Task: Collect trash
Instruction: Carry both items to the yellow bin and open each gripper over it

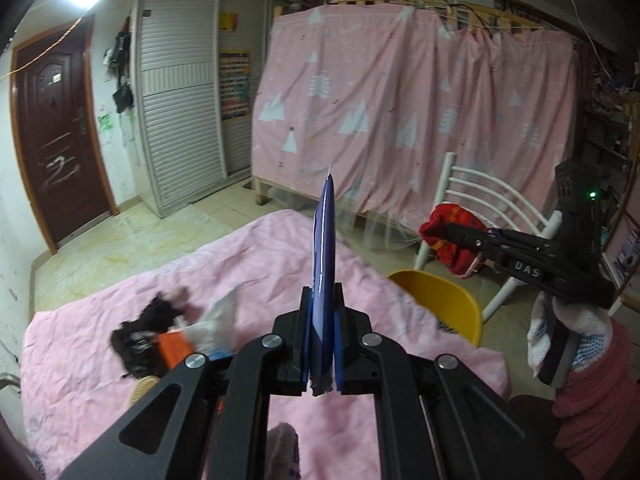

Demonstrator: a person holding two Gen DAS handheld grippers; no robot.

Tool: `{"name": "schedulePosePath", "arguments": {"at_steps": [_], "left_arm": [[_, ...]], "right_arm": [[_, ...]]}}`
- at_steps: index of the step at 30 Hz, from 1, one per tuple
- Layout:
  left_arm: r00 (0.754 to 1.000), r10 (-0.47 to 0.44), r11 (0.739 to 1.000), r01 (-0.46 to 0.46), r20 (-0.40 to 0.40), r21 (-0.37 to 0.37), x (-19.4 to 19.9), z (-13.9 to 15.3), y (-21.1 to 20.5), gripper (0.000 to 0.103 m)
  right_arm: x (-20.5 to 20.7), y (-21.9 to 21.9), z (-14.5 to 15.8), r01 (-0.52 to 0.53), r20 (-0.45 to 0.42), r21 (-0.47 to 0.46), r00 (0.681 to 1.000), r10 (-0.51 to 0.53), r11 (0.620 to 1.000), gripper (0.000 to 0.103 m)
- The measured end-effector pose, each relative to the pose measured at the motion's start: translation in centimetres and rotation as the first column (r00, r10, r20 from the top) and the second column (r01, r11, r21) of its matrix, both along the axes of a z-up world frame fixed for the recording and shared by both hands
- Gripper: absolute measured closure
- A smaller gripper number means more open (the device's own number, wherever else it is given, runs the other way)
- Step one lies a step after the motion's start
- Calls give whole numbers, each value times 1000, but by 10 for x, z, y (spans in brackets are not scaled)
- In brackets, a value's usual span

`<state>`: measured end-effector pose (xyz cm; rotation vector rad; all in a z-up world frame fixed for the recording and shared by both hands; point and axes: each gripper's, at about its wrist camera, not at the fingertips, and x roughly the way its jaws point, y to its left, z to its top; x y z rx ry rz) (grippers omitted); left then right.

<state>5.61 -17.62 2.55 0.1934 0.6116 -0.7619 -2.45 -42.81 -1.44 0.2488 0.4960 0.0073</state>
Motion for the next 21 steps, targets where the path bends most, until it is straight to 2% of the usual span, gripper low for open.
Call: {"name": "schedulePosePath", "arguments": {"at_steps": [15, 20, 21], "left_arm": [[987, -159, 987, 159, -16, -6, -19, -1, -103, 103], [980, -198, 980, 198, -34, 3, -23, -8, -139, 103], [979, -202, 979, 202, -39, 4, -23, -10, -145, 103]], "right_arm": [[-8, -72, -38, 147, -58, 44, 988, -145, 988, 80], [-9, -88, -47, 169, -75, 64, 983, -165, 983, 61], [-10, -91, -48, 176, -74, 71, 983, -170, 982, 59]]}}
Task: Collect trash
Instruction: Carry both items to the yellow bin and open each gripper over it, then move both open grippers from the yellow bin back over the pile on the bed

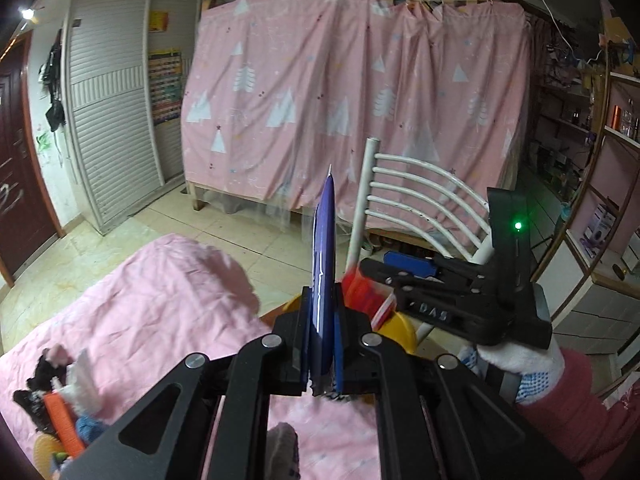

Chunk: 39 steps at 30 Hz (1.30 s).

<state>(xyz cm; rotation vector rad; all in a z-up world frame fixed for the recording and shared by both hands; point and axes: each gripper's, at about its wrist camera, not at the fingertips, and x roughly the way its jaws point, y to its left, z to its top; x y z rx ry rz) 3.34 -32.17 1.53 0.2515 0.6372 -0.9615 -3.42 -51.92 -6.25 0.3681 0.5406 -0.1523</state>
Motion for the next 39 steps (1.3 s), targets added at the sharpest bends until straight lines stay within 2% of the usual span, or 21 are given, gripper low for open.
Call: {"name": "schedulePosePath", "arguments": {"at_steps": [8, 12, 15, 18, 19, 20, 28, 36, 39], "left_arm": [[998, -37, 999, 38, -41, 23, 3, -19, -47, 103], [998, -25, 999, 28, -63, 42, 9, -30, -71, 103], [995, -13, 998, 18, -97, 58, 17, -39, -84, 97], [994, -2, 997, 10, -112, 72, 21, -47, -86, 73], [993, 2, 997, 6, -118, 72, 22, -49, -85, 57], [993, 7, 998, 1, -118, 69, 22, -50, -84, 49], [993, 49, 998, -44, -110, 51, 22, -43, -58, 48], [989, 135, 991, -136, -68, -17, 17, -13, 1, 47], [983, 172, 984, -174, -59, -40, 17, -3, 23, 47]], "right_arm": [[-10, -30, -1, 75, 25, 61, 997, -77, 995, 59], [-16, -42, 2, 111, 41, 77, 993, -115, 991, 59], [-19, -47, 3, 125, 47, 85, 991, -129, 989, 59], [-19, -47, 3, 124, 47, 87, 991, -128, 989, 59], [-18, -46, 2, 121, 46, 85, 991, -125, 989, 59], [-17, -44, 2, 117, 45, 83, 992, -121, 990, 59], [-11, -28, 4, 74, 39, 57, 996, -76, 996, 59], [1, 9, 14, -4, 34, 17, 999, 4, 1000, 59], [7, 27, 21, -37, 35, -2, 999, 37, 999, 55]]}}
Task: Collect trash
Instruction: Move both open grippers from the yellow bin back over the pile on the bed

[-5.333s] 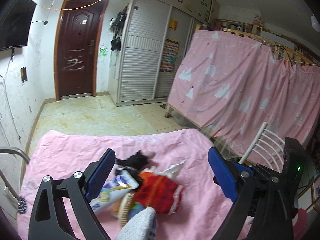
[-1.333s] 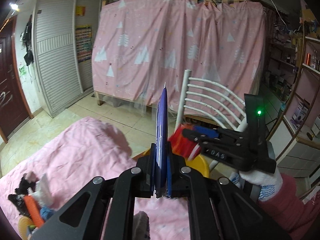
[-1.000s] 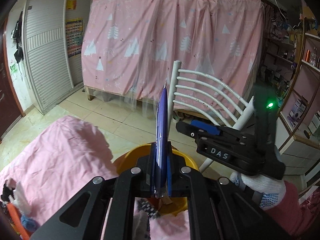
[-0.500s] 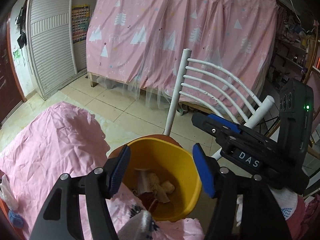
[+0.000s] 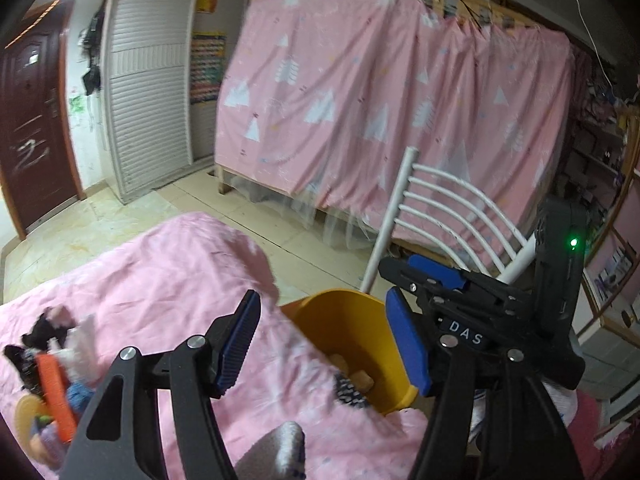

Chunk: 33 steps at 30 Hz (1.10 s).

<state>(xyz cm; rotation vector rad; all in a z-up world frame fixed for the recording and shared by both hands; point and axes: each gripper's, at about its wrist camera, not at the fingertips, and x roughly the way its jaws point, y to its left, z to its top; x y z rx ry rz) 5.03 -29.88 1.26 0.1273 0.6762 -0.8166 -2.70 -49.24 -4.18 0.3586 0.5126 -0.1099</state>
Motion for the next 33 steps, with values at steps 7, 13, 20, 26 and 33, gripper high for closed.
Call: {"name": "schedulePosePath", "arguments": {"at_steps": [7, 13, 20, 26, 33], "left_arm": [[995, 97, 995, -96, 38, -20, 3, 15, 47, 45], [977, 203, 979, -202, 58, -23, 11, 19, 96, 42], [943, 326, 945, -326, 63, -13, 24, 19, 156, 39], [915, 401, 916, -402, 46, 9, 35, 12, 198, 39], [889, 457, 888, -457, 19, 52, 50, -4, 231, 39]], "right_arm": [[14, 47, 15, -87, -6, -55, 996, 87, 995, 54], [32, 84, 21, -163, -29, -85, 986, 162, 983, 54], [50, 134, 19, -271, -60, -111, 962, 266, 956, 54], [62, 173, 15, -346, -97, -134, 937, 335, 929, 54], [72, 209, 11, -417, -137, -156, 907, 399, 895, 54]]}}
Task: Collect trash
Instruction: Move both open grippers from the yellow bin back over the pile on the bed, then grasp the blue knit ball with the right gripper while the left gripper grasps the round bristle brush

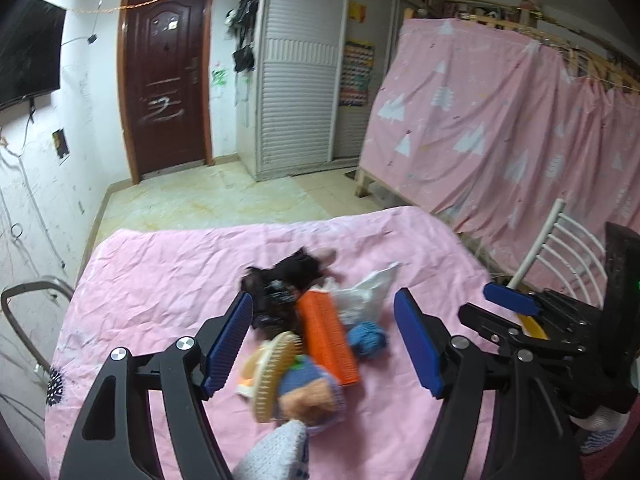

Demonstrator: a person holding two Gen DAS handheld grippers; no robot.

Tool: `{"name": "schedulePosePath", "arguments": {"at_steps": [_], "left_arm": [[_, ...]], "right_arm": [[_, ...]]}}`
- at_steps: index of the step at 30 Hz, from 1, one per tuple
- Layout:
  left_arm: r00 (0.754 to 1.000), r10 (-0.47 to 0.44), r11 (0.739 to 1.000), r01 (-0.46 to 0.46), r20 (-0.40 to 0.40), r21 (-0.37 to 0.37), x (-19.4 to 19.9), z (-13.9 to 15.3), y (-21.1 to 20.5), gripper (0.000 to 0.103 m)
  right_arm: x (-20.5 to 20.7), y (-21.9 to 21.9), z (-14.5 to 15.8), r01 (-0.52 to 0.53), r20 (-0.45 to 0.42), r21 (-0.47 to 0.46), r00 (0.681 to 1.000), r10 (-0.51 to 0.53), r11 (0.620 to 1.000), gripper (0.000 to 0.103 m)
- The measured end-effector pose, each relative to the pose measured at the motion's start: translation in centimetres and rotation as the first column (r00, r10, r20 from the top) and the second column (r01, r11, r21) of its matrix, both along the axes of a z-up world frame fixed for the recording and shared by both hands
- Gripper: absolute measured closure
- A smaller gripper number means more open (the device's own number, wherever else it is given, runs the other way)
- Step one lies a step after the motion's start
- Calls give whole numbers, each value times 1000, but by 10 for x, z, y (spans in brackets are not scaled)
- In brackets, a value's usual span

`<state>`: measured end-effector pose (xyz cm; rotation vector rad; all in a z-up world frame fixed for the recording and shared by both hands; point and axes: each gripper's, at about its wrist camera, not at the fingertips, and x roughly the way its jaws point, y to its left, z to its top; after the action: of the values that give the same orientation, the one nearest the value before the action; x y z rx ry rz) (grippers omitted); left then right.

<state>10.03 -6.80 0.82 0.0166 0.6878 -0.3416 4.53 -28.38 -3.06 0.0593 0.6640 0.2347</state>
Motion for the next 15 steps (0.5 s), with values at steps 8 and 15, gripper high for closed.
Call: {"name": "schedulePosePath", "arguments": {"at_steps": [8, 15], "left_arm": [[995, 42, 999, -42, -87, -6, 22, -26, 25, 39], [986, 36, 999, -41, -165, -27, 37, -50, 36, 40]], "right_arm": [[14, 28, -11, -51, -40, -28, 998, 50, 998, 54], [25, 47, -21, -84, -69, -58, 994, 80, 995, 54]]}}
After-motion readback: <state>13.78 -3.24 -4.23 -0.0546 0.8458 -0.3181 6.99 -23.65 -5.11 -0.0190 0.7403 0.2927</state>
